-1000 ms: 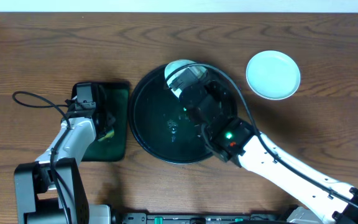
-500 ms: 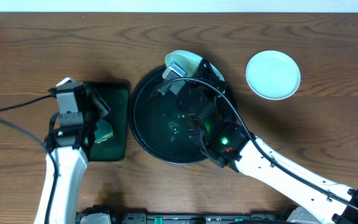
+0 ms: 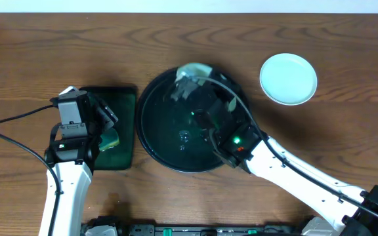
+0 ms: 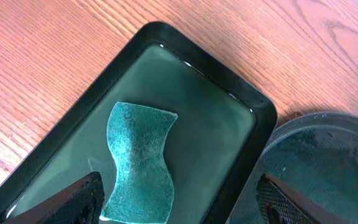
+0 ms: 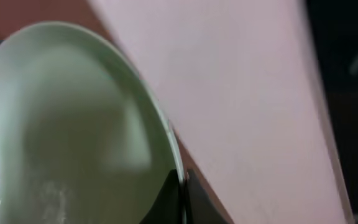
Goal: Clean dirty plates on tray and stack at the side
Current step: 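Carry the green plate right and stack it on the plate pile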
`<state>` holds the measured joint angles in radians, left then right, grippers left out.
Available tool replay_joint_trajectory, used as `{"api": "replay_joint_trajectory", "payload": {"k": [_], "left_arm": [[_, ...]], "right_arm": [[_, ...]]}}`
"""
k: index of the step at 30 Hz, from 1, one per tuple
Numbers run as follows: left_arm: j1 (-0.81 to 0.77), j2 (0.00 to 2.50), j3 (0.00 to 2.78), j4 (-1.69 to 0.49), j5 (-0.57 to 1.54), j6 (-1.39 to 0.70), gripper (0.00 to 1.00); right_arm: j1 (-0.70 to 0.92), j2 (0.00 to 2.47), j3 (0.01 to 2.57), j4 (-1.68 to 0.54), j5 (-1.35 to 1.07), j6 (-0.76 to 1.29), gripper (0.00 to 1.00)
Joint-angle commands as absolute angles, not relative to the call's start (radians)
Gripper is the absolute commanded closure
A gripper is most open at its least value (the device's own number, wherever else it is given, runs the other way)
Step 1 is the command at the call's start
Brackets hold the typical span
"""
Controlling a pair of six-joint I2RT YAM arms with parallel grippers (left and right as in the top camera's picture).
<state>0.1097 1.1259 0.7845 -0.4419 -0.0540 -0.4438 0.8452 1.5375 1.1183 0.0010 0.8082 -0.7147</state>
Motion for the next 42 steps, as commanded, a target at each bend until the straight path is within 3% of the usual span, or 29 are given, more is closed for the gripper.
{"api": "replay_joint_trajectory", "payload": {"k": [1, 6, 14, 17, 21, 31, 34, 42], "left_arm": [[0.112, 1.13, 0.804, -0.445, -0.052, -0.434, 0.21], [0.112, 1.13, 0.804, -0.445, -0.052, -0.434, 0.21], [0.112, 1.13, 0.804, -0.445, -0.052, -0.434, 0.21], [0.112, 1.13, 0.804, -0.445, -0.052, -0.434, 0.2], [0.112, 1.13, 0.804, -0.445, -0.052, -0.434, 0.2], [0.112, 1.13, 0.804, -0.445, -0.052, -0.434, 0.2], [0.112, 1.13, 0.804, -0.445, -0.052, -0.434, 0.2], [0.112, 1.13, 0.804, -0.445, -0.052, -0.434, 0.2]], "right_arm": [[0.802, 1.509, 1.13, 0.006, 0.792, -0.603, 0.99], [0.645, 1.507, 1.13, -0.159, 0.477, -0.329, 0.99], [0.138, 1.51, 1.13, -0.271, -0.036, 0.154, 0.99], [-0.063, 1.533, 1.13, -0.27, -0.212, 0.258, 0.99], [-0.226, 1.594, 1.13, -0.274, -0.245, 0.316, 0.99], [-0.287, 1.827, 1.13, -0.176, -0.314, 0.313, 0.89], [-0.281, 1.86, 1.13, -0.139, -0.405, 0.306, 0.75], [-0.28, 1.759, 1.131, -0.206, -0.406, 0.306, 0.73]]}}
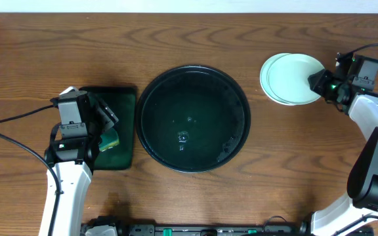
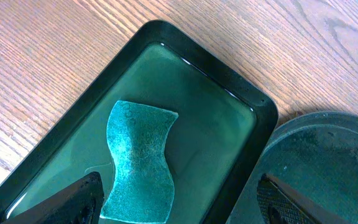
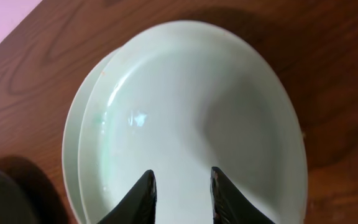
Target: Clean dirty plates on tray and stack at the side
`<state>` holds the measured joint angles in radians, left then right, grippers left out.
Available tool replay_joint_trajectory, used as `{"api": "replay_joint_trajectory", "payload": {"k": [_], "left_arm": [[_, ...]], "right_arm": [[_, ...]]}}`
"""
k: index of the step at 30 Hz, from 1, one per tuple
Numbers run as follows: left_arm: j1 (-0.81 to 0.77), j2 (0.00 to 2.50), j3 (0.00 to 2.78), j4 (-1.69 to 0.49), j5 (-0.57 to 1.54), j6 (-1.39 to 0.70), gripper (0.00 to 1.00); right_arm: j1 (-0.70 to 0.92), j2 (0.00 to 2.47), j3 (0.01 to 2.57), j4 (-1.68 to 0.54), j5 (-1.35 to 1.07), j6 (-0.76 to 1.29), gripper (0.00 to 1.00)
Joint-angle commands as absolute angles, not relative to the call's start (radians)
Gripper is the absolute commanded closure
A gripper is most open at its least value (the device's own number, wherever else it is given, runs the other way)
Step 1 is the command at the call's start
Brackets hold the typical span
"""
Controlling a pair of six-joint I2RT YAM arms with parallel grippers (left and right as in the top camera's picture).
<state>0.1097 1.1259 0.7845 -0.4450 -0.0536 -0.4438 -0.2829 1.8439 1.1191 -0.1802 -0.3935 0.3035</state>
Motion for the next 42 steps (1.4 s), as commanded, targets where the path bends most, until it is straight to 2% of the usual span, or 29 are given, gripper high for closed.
{"api": "replay_joint_trajectory", "payload": {"k": [1, 2, 4, 5, 9, 12, 20, 25, 34, 38, 42], "left_arm": [[0.112, 1.13, 0.804, -0.445, -0.052, -0.434, 0.2], [0.112, 1.13, 0.804, -0.445, -0.052, -0.434, 0.2], [0.112, 1.13, 0.804, -0.445, -0.052, -0.434, 0.2], [0.112, 1.13, 0.804, -0.445, -0.052, -0.434, 0.2], [0.112, 1.13, 0.804, -0.445, -0.052, -0.434, 0.2], [0.112, 1.13, 0.804, -0.445, -0.052, -0.434, 0.2], [0.112, 1.13, 0.804, -0.445, -0.052, -0.434, 0.2], [0.112, 1.13, 0.804, -0.445, -0.052, -0.434, 0.2], [0.112, 1.13, 0.804, -0.445, -0.052, -0.434, 0.2], [0.112, 1.13, 0.804, -0.445, -0.052, -0.434, 0.2], [0.112, 1.13, 0.804, -0.445, -0.052, -0.434, 0.2]], "right_arm": [[-0.28, 1.729, 1.131, -0.227, -0.378, 0.306, 0.75], [-0.28, 1.698, 1.131, -0.25, -0.334, 0.306, 0.8], [-0.281, 1.631, 1.131, -0.301, -0.195, 0.312, 0.95], [-0.281, 1.604, 1.131, -0.322, -0.11, 0.324, 0.99], [-0.289, 1.554, 1.131, -0.37, 0.166, 0.365, 0.99], [-0.294, 1.584, 1.131, -0.377, 0.221, 0.367, 0.99], [-0.293, 1.814, 1.131, -0.273, 0.172, 0.389, 0.99], [-0.292, 1.9, 1.131, -0.169, -0.039, 0.334, 0.99], [-0.248, 1.829, 1.131, -0.15, -0.21, 0.176, 0.99], [-0.247, 1.797, 1.131, -0.151, -0.328, 0.17, 0.99], [-0.248, 1.767, 1.131, -0.184, -0.315, 0.171, 0.99]]}}
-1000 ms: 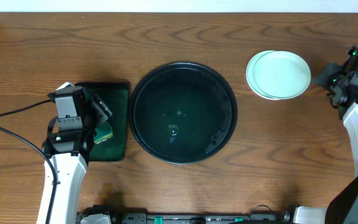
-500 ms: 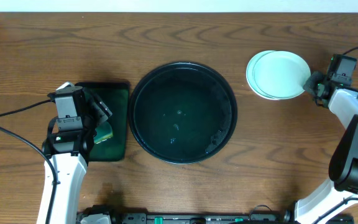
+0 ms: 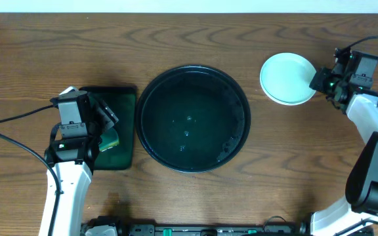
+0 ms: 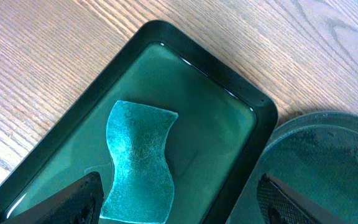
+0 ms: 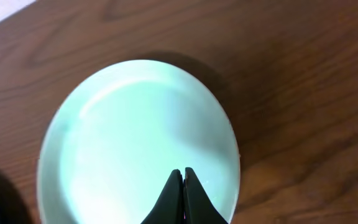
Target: Clean dirty plates on tray and stack at the side
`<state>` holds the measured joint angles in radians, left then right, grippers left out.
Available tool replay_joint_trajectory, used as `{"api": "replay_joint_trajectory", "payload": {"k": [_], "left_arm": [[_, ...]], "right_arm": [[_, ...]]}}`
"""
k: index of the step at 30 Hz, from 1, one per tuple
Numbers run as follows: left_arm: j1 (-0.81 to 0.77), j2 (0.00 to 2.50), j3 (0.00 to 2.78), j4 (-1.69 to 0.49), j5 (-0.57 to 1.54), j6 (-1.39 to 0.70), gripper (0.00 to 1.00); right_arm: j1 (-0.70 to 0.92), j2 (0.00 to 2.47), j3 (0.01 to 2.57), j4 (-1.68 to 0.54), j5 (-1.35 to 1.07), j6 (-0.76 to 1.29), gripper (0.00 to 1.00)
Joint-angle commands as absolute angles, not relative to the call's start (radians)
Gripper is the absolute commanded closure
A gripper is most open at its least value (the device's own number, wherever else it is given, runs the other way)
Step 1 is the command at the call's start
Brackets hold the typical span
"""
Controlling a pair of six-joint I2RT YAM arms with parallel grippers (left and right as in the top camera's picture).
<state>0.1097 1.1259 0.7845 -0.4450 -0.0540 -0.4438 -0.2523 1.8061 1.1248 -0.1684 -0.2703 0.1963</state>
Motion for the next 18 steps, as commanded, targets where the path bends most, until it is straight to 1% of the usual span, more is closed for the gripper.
{"api": "replay_joint_trajectory", "payload": {"k": [1, 6, 7, 8, 9, 11, 15, 17, 18], "left_arm": [[0.112, 1.13, 0.804, -0.445, -0.052, -0.434, 0.2], [0.112, 1.13, 0.804, -0.445, -0.052, -0.434, 0.2], [0.112, 1.13, 0.804, -0.445, -0.052, -0.434, 0.2], [0.112, 1.13, 0.804, -0.445, -0.052, -0.434, 0.2], [0.112, 1.13, 0.804, -0.445, -0.052, -0.434, 0.2], [0.112, 1.13, 0.804, -0.445, -0.052, -0.434, 0.2], [0.112, 1.13, 0.804, -0.445, -0.052, -0.434, 0.2], [0.112, 1.13, 0.804, -0.445, -0.052, -0.434, 0.2], [0.112, 1.13, 0.804, -0.445, -0.052, -0.434, 0.2]], "right_arm": [[-0.248, 1.757, 1.131, -0.198, -0.315, 0.181, 0.99], [-0.231, 1.656, 1.131, -0.321, -0.319, 0.19, 0.98], [-0.223, 1.628, 1.131, -0.357, -0.319, 0.19, 0.97], [-0.213, 1.597, 1.131, -0.397, -0.319, 0.19, 0.92], [-0.2, 1.559, 1.131, -0.449, -0.319, 0.19, 0.9], [-0.17, 1.495, 1.13, -0.538, -0.319, 0.19, 0.89], [-0.068, 1.372, 1.129, -0.719, -0.319, 0.186, 0.82], [-0.011, 1.321, 1.129, -0.815, -0.319, 0.186, 0.73], [0.016, 1.3, 1.129, -0.866, -0.319, 0.186, 0.41]]}}
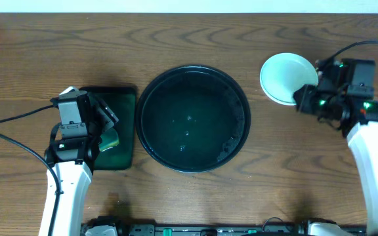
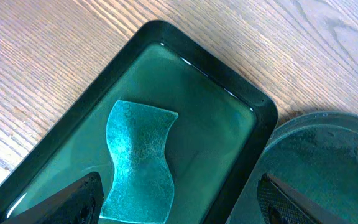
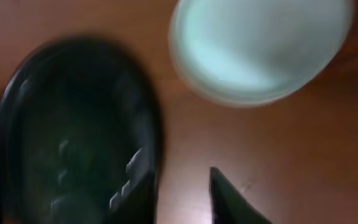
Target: Clean dirty plates on tray and stack at the side
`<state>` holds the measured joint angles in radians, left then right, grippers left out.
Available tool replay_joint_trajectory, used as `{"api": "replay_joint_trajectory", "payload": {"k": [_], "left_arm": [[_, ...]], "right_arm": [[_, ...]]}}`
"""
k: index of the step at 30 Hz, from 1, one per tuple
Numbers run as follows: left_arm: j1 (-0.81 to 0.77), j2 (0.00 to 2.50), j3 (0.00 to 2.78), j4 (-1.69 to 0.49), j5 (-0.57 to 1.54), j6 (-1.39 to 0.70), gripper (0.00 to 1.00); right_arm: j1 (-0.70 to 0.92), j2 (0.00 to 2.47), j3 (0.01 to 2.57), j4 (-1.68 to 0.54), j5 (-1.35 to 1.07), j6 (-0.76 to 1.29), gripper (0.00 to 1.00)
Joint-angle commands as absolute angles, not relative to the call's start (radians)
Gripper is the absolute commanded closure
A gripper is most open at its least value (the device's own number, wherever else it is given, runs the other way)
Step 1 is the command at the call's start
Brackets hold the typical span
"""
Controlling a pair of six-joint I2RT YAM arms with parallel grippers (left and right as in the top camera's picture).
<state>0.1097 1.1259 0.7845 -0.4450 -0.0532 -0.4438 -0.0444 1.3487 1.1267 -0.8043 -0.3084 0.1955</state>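
Note:
The pale green plates [image 1: 284, 77] sit stacked on the table at the upper right, also seen in the blurred right wrist view [image 3: 260, 46]. The round dark tray [image 1: 192, 118] in the middle holds no plates, only a film of water. My right gripper [image 1: 303, 99] hovers just below and right of the stack, open and empty [image 3: 182, 199]. My left gripper [image 2: 179, 199] stands open over the rectangular dark tray [image 2: 263, 106], above a teal sponge [image 2: 138, 165] lying in it.
The rectangular tray [image 1: 113, 131] lies just left of the round one, their rims nearly touching. A black cable [image 1: 8, 128] runs from the left arm toward the table's left edge. Bare wood surrounds the trays.
My right gripper was shut at the stack's right edge; now it is open, lower and closer to the round tray. The left arm and sponge have not moved.
At first my right gripper held a plate over the far side of the round tray. Then that plate lay off-centre on the one at the upper right, with the jaws open over it. After that the stack was squared, and now the gripper is below it.

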Motion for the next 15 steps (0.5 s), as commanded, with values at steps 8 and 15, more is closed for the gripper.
{"api": "replay_joint_trajectory", "payload": {"k": [8, 15], "left_arm": [[0.112, 1.13, 0.804, -0.445, -0.052, -0.434, 0.2], [0.112, 1.13, 0.804, -0.445, -0.052, -0.434, 0.2]], "right_arm": [[0.14, 1.25, 1.129, -1.072, -0.319, 0.186, 0.01], [0.144, 1.25, 1.129, -1.103, -0.304, 0.182, 0.01]]}}
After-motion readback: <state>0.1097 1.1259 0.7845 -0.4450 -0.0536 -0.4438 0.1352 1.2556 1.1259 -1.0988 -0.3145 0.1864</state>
